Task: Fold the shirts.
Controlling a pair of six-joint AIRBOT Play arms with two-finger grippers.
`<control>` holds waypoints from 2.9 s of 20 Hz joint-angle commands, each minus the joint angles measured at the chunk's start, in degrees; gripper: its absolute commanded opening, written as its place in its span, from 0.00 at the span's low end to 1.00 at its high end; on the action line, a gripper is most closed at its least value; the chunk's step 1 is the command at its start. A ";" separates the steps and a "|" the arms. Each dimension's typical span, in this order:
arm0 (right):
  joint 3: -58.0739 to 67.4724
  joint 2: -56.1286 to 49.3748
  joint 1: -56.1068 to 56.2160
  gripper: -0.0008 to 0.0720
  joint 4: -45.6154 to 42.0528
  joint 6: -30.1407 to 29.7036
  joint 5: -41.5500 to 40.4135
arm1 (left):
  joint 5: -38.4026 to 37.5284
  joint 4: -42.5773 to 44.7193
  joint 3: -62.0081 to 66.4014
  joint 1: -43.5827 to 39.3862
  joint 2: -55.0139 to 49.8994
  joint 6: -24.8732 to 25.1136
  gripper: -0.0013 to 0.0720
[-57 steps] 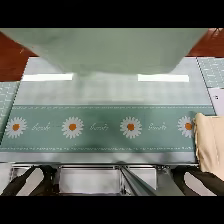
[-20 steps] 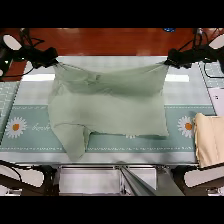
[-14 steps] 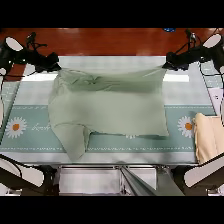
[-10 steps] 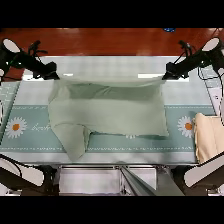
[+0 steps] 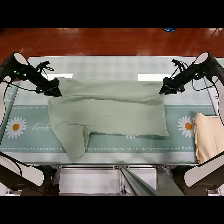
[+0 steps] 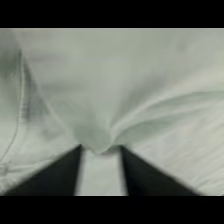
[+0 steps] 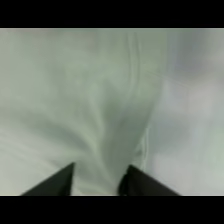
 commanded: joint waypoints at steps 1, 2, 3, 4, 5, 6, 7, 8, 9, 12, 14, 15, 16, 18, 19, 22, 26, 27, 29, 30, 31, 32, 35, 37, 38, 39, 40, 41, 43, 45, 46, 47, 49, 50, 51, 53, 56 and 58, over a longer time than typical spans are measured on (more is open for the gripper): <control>-0.57 1.11 -0.48 0.58 -0.61 1.64 1.86 | -4.22 0.04 0.63 1.49 0.02 -2.05 0.71; -0.57 2.62 -1.07 0.58 -1.57 2.12 2.29 | -5.51 -0.02 1.16 2.40 0.74 -3.08 0.71; -0.59 4.50 -1.84 0.58 -3.28 2.78 2.51 | -6.34 0.07 1.03 3.28 2.12 -3.23 0.71; -0.72 6.82 -2.86 0.58 -6.23 4.24 2.82 | -6.69 0.02 0.26 4.31 4.35 -3.21 0.71; -1.77 9.40 -3.91 0.58 -8.81 5.46 2.58 | -6.43 0.04 -1.51 5.25 7.02 -2.69 0.71; -4.59 12.81 -5.16 0.58 -10.64 6.34 1.03 | -5.40 0.11 -4.92 6.40 10.67 -1.66 0.71; -8.85 16.39 -6.29 0.58 -11.19 6.99 -1.90 | -3.32 0.09 -9.86 8.00 14.84 -0.66 0.71; -14.86 20.57 -7.41 0.58 -10.29 7.15 -5.73 | -0.83 0.09 -15.63 9.90 19.04 -0.59 0.71; -21.31 24.59 -8.07 0.58 -8.24 6.75 -9.22 | 1.90 0.04 -22.58 12.52 23.71 -0.72 0.71; -43.82 39.10 -6.91 0.58 10.08 -3.56 -18.75 | 6.38 -6.34 -41.44 21.55 35.82 2.71 0.71; -54.88 46.93 -5.81 0.58 15.19 -4.17 -24.20 | 8.57 -12.94 -51.56 26.36 42.75 5.40 0.71; -58.34 49.40 -5.81 0.58 16.52 -4.48 -24.46 | 9.57 -13.07 -55.39 27.78 45.46 5.38 0.71; -60.89 51.63 -5.81 0.58 16.81 -4.74 -24.24 | 10.08 -12.92 -58.14 28.61 47.23 5.38 0.71; -63.36 54.55 -5.81 0.58 16.85 -4.76 -23.26 | 11.19 -12.94 -62.01 28.87 48.74 5.35 0.71; -63.56 55.36 -5.81 0.58 16.87 -4.76 -22.64 | 12.04 -12.94 -63.10 28.89 48.61 5.07 0.71; -63.56 56.61 -5.81 0.58 18.10 -4.74 -22.18 | 14.75 -14.29 -66.16 28.81 48.46 4.11 0.71; -63.56 56.63 -5.81 0.58 20.55 -5.05 -22.29 | 18.38 -14.78 -68.19 26.23 47.56 3.65 0.71; -63.56 56.63 -5.81 0.58 20.92 -5.18 -22.27 | 19.19 -14.88 -68.30 24.92 47.17 3.54 0.71; -63.56 56.63 -5.81 0.58 21.29 -5.16 -22.32 | 20.09 -14.86 -68.67 21.42 45.94 2.99 0.71; -63.56 56.63 -5.81 0.58 21.42 -5.16 -22.40 | 20.72 -14.86 -69.16 19.47 45.22 2.32 0.71; -63.56 56.63 -5.81 0.58 21.46 -5.16 -22.53 | 21.92 -15.02 -69.59 17.66 44.59 1.07 0.71; -63.56 56.63 -5.81 0.58 21.73 -5.16 -22.73 | 23.78 -15.65 -69.77 15.65 43.89 0.09 0.71; -63.54 56.63 -7.50 0.58 22.27 -5.86 -23.04 | 27.82 -21.68 -69.61 11.58 42.91 0.46 0.23; -63.54 56.63 -13.64 0.58 17.88 -6.19 -20.46 | 26.88 -23.76 -68.50 10.80 42.86 2.27 0.04; -63.60 56.63 -16.94 0.58 12.61 -4.94 -18.25 | 25.49 -23.74 -67.60 10.86 42.93 3.28 0.04; -63.84 56.63 -19.74 0.58 6.49 -1.60 -15.52 | 24.17 -23.74 -66.86 11.04 42.91 3.91 0.04; -64.48 56.63 -21.62 0.58 3.32 0.42 -13.31 | 23.50 -23.74 -66.29 11.04 42.99 4.28 0.04; -65.66 56.63 -22.71 0.58 2.67 0.48 -12.00 | 23.08 -23.78 -65.92 11.04 43.10 4.63 0.04; -68.11 56.61 -22.77 0.58 3.37 0.68 -12.81 | 23.02 -23.78 -65.83 11.04 43.21 4.76 0.04; -69.66 56.61 -22.77 0.58 3.34 0.68 -14.21 | 22.95 -23.78 -65.83 11.04 43.21 4.94 0.04; -69.79 56.37 -22.77 0.57 3.48 0.68 -14.80 | 22.91 -23.78 -65.83 11.04 43.21 5.42 0.04; -69.79 55.69 -22.71 0.57 4.39 0.68 -15.69 | 22.93 -23.78 -65.83 11.04 43.21 5.46 0.04; -69.79 52.65 -21.20 0.57 6.36 0.20 -16.59 | 22.88 -23.78 -65.83 11.04 43.21 5.88 0.04; -69.79 50.71 -19.43 0.57 6.88 0.02 -17.25 | 22.91 -23.78 -65.83 11.04 43.21 5.86 0.04; -69.79 48.78 -17.09 0.57 8.39 -0.26 -19.02 | 22.88 -23.78 -65.83 11.04 43.21 5.81 0.04; -69.77 46.23 -12.81 0.58 12.68 -0.42 -24.83 | 22.69 -23.78 -65.83 11.04 43.21 5.81 0.04; -69.20 42.62 -7.65 0.56 19.47 -0.48 -31.50 | 22.25 -23.78 -65.79 11.04 43.21 5.81 0.04; -66.18 41.38 -6.19 0.22 19.87 -1.57 -31.52 | 22.23 -23.78 -64.85 11.06 43.23 5.84 0.04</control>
